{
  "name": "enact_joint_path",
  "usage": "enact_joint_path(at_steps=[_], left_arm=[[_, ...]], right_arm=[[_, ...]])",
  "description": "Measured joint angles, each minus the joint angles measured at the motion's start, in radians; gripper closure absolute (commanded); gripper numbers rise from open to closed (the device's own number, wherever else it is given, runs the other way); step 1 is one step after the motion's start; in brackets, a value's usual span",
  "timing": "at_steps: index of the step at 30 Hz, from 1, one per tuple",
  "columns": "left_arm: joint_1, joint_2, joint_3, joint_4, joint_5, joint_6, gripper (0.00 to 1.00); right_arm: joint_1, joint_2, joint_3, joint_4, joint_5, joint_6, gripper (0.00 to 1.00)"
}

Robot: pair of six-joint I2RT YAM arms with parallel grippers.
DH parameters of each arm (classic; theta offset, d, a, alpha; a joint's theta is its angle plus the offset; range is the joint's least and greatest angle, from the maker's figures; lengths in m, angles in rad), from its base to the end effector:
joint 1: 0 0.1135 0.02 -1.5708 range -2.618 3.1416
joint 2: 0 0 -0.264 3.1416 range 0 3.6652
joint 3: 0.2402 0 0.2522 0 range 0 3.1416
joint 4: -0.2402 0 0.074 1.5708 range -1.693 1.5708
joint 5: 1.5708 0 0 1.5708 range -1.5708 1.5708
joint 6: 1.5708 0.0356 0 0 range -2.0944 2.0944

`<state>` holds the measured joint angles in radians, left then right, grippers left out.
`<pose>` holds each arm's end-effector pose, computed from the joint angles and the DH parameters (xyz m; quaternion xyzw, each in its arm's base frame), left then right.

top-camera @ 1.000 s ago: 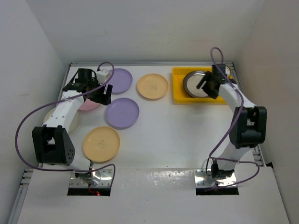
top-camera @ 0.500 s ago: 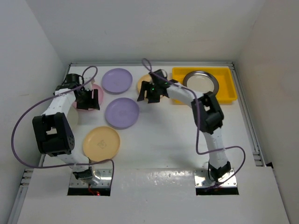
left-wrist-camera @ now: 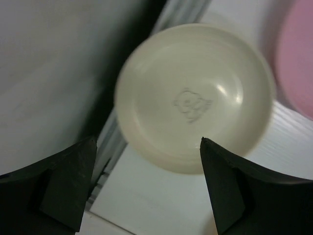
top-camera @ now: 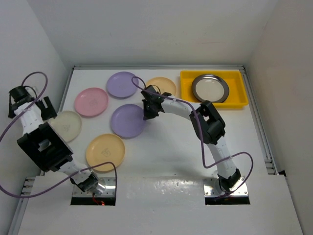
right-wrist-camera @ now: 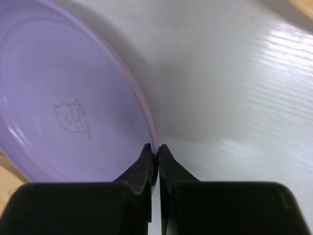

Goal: Place the plates into the plastic bin on the countertop

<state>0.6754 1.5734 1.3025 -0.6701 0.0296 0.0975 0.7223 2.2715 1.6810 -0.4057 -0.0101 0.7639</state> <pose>0.2639 0.2101 0.2812 -0.2665 0.9126 0.1037 0.2922 0.3649 0.3220 0.1368 0.0185 0.9588 0.1953 0.2054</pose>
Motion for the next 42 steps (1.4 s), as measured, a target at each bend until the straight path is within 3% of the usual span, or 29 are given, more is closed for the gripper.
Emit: enact_joint_path(at_steps=[7,10,14,16,19,23,26,29,30,33,36,40,42], left_arm=[[0.178,0.013,-0.066,0.052,-0.048,0.034,0.14],[0.215,0.061,-0.084,0.063,-0.053,0.048,0.17],[0.257,0.148,-0.094,0.081,-0.043,0.056,0.17],[0.265,0.175,-0.105,0.080,-0.034,0.059,0.17],[0.268,0.194,-0.111,0.084,-0.019,0.060,0.17],[0.269,0.211,-0.114,0.100,0.008,0.058,0.20],[0.269,0.226,-0.115,0.106,0.024,0.057,0.31],[0.269,0.237,-0.123,0.111,0.047,0.053,0.44],[0.269,0.242,-0.125,0.111,0.055,0.055,0.48],[0.269,0.254,-0.128,0.112,0.076,0.054,0.57],[0.269,0.261,-0.129,0.113,0.099,0.056,0.61],[0.269,0.271,-0.129,0.115,0.140,0.057,0.59],[0.269,0.285,-0.129,0.119,0.161,0.053,0.71]], right_arm=[[-0.055,-0.224,-0.050,-0.105,0.040,-0.105,1.00],[-0.187,-0.362,-0.056,-0.096,0.022,-0.110,1.00],[-0.478,-0.468,-0.043,-0.060,0.066,-0.105,1.00],[-0.644,-0.446,-0.019,-0.059,0.123,-0.097,1.00],[-0.795,-0.366,-0.008,-0.072,0.168,-0.082,1.00],[-0.886,-0.214,-0.002,-0.116,0.174,-0.079,1.00],[-0.896,-0.118,0.006,-0.167,0.171,-0.071,1.00],[-0.897,-0.099,0.006,-0.174,0.159,-0.050,0.79],[-0.898,-0.103,0.006,-0.171,0.158,-0.056,0.64],[-0.897,-0.104,0.006,-0.162,0.128,-0.073,0.37],[-0.885,-0.110,0.006,-0.150,0.104,-0.116,0.31],[-0.874,-0.149,-0.024,-0.161,0.103,-0.177,0.28],[-0.872,-0.184,-0.049,-0.174,0.105,-0.204,0.28]])
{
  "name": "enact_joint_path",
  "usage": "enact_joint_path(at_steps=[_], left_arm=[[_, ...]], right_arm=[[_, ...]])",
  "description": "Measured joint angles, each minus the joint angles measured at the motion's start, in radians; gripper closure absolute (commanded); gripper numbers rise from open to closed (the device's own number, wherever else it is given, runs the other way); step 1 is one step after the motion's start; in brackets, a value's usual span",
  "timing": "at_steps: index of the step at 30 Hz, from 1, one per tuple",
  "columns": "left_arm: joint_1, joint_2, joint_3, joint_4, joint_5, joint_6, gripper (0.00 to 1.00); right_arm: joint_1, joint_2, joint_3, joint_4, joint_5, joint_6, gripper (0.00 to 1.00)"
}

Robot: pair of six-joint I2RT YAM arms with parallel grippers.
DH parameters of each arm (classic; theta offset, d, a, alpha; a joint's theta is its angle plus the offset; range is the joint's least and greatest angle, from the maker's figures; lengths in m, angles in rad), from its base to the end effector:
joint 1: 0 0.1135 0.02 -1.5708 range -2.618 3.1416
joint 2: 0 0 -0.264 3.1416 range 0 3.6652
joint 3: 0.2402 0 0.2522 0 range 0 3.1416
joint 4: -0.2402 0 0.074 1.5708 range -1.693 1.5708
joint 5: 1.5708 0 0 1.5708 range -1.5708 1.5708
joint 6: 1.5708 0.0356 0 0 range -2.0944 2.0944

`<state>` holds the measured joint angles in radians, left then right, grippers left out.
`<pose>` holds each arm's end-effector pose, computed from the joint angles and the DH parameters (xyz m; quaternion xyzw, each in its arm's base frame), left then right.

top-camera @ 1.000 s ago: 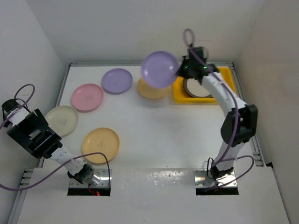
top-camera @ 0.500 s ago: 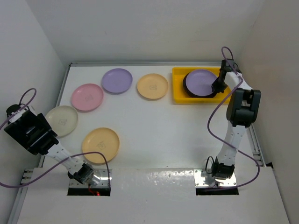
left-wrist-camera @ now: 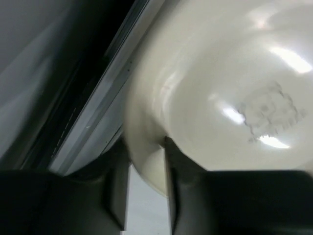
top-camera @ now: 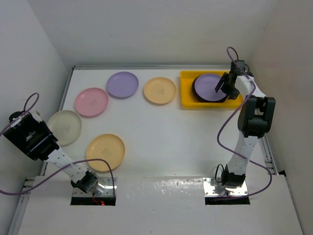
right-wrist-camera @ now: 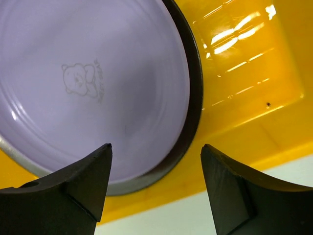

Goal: Place the plates into the plastic bin on the countertop

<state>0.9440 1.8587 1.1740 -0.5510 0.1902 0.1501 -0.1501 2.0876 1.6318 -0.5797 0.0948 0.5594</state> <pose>0.2157 0.2864 0.1553 -0.3649 0.9113 0.0064 0.1905 0.4470 -0.0710 0.1949 0.3464 0.8990 0.0089 0.2679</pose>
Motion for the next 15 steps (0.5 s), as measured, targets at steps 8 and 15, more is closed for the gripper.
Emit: enact_joint_path(at_steps=[8,15], left_arm=[[0.000,0.011,0.040,-0.002,0.101,-0.010,1.00],[-0.030,-0.135,0.163,-0.093,0.164,0.001,1.00]], right_arm=[[0.005,-0.138,-0.052,-0.019,0.006,-0.058,0.11],[0.077,-0.267,-0.053,-0.055,0.001,-0.137,0.10]])
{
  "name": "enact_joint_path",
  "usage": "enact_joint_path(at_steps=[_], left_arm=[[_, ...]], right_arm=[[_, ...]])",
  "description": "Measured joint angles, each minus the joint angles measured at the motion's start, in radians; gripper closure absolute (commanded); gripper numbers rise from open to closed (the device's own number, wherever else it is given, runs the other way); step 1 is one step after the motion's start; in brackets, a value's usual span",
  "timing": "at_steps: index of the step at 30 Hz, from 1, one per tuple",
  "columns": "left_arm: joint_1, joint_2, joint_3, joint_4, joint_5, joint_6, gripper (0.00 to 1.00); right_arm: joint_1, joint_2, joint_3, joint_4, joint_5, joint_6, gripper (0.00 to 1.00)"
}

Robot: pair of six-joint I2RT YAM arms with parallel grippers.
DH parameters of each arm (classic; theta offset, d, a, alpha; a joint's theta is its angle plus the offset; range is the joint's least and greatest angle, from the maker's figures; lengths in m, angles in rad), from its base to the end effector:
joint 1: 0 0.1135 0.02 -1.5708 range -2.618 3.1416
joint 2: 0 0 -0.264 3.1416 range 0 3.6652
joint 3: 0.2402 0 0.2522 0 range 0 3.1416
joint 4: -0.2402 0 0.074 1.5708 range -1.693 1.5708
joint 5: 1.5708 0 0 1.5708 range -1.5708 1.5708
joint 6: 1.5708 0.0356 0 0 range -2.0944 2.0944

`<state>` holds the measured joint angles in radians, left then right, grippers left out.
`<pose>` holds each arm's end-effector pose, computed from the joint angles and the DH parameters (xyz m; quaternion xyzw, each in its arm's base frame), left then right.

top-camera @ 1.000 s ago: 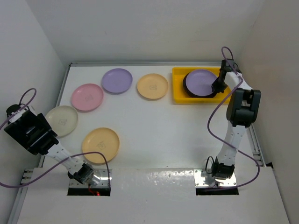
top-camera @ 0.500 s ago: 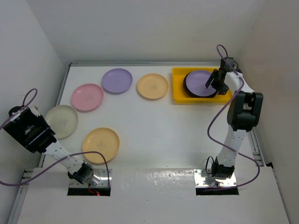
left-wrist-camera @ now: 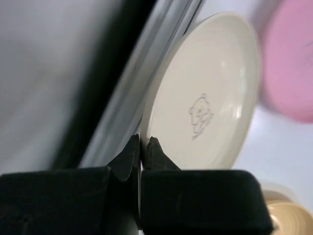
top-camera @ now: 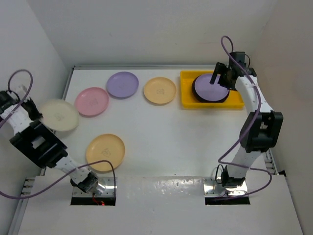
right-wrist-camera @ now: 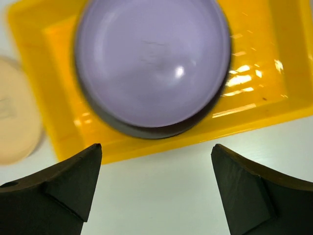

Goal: Place the plates into the plastic bin on the countertop

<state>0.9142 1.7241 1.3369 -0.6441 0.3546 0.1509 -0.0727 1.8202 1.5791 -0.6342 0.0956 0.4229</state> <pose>0.2326 0.2815 0.2453 -0.3097 0.8980 -0.0133 0.3123 0.4062 -0.0330 0.2851 0.2461 0.9064 0.0151 0.3430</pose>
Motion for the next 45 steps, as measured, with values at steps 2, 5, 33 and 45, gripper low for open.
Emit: enact_joint_path(at_steps=[2,5,33,45], left_arm=[[-0.047,-0.090,0.082,0.001,0.027,0.013,1.00],[-0.157,-0.184,0.229,0.024,0.122,-0.003,1.00],[-1.012,0.098,0.454,-0.097,0.227,-0.064,1.00],[-0.989,0.101,0.484,-0.110,0.139,-0.061,0.00]], right_arm=[[0.053,-0.056,-0.006,0.011,-0.022,-0.012,0.10],[0.151,-0.134,-0.029,0.054,-0.084,-0.012,0.11],[0.583,0.203,0.196,0.197,-0.123,0.115,0.93],[0.383,0.143,-0.018,0.251,-0.136,0.229,1.00]])
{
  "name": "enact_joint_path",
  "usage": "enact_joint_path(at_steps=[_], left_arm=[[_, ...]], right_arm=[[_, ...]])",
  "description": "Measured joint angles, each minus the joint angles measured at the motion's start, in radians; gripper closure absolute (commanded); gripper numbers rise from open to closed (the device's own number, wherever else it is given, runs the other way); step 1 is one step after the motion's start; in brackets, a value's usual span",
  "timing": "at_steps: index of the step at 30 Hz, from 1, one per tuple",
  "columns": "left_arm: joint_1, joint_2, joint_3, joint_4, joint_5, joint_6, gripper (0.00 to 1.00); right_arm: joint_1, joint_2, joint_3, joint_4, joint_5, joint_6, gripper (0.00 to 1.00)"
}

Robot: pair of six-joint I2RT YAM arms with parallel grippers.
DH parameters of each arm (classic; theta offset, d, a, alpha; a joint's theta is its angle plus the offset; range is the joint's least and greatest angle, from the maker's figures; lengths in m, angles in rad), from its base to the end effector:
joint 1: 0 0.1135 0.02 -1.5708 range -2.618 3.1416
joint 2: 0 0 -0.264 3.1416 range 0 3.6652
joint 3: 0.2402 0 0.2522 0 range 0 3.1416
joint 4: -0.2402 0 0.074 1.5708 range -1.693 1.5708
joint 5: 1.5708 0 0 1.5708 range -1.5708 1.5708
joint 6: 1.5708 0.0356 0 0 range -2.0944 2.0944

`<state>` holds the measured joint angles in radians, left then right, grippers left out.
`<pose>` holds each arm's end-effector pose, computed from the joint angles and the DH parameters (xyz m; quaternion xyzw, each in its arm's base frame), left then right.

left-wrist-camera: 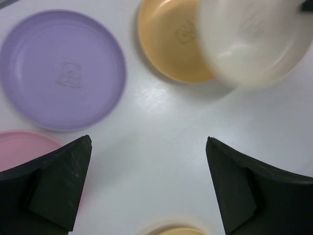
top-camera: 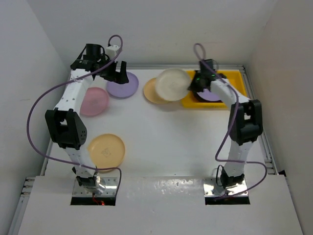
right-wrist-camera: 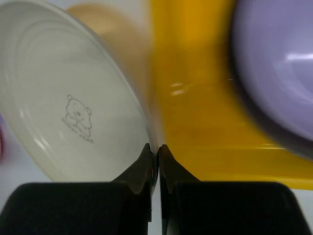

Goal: Place the plates into the plastic bin on the countertop

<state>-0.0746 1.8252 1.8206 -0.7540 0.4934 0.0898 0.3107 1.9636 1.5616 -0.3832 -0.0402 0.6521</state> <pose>0.4057 -0.0472 0.3554 0.1693 0.8799 -0.2214 0.3848 0.4256 0.1382 0.2393 0.1493 0.9115 0.1937 0.3306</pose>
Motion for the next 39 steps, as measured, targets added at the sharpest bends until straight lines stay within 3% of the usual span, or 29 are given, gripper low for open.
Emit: enact_joint_path(at_steps=[5,9,12,14,15,16,20,23,27,33,39], left_arm=[[0.114,0.000,-0.003,-0.004,-0.057,0.019,0.00],[0.216,-0.001,-0.028,-0.004,-0.064,0.025,0.00],[0.248,-0.001,-0.047,-0.010,-0.064,0.026,0.00],[0.246,-0.001,-0.054,-0.015,-0.061,0.029,0.00],[0.246,-0.001,-0.057,-0.016,-0.059,0.029,0.00],[0.246,-0.001,-0.058,-0.018,-0.055,0.029,0.00],[0.247,-0.001,-0.058,-0.019,-0.049,0.030,0.00],[0.254,-0.001,-0.058,-0.022,-0.045,0.033,0.00],[0.270,-0.001,-0.058,-0.023,-0.042,0.038,0.00],[0.298,-0.004,-0.058,-0.024,-0.040,0.041,0.00],[0.317,-0.045,-0.079,-0.026,-0.038,0.052,0.00]], right_arm=[[-0.399,-0.048,-0.084,-0.014,0.043,0.081,1.00],[-0.526,-0.060,-0.097,-0.039,0.075,0.103,1.00],[-0.514,-0.056,-0.097,-0.048,0.066,0.109,1.00],[-0.504,-0.037,-0.076,-0.060,0.056,0.111,0.93],[-0.500,-0.014,-0.050,-0.076,0.052,0.110,0.85],[-0.498,0.015,-0.011,-0.093,0.048,0.108,0.67],[-0.499,0.112,0.106,-0.130,0.063,0.104,0.32],[-0.498,0.117,0.109,-0.167,0.101,0.087,0.23],[-0.478,0.111,0.109,-0.196,0.188,0.025,0.23],[-0.324,0.042,0.113,-0.211,0.328,-0.094,0.29],[-0.141,0.033,0.180,-0.211,0.249,-0.124,0.34]])
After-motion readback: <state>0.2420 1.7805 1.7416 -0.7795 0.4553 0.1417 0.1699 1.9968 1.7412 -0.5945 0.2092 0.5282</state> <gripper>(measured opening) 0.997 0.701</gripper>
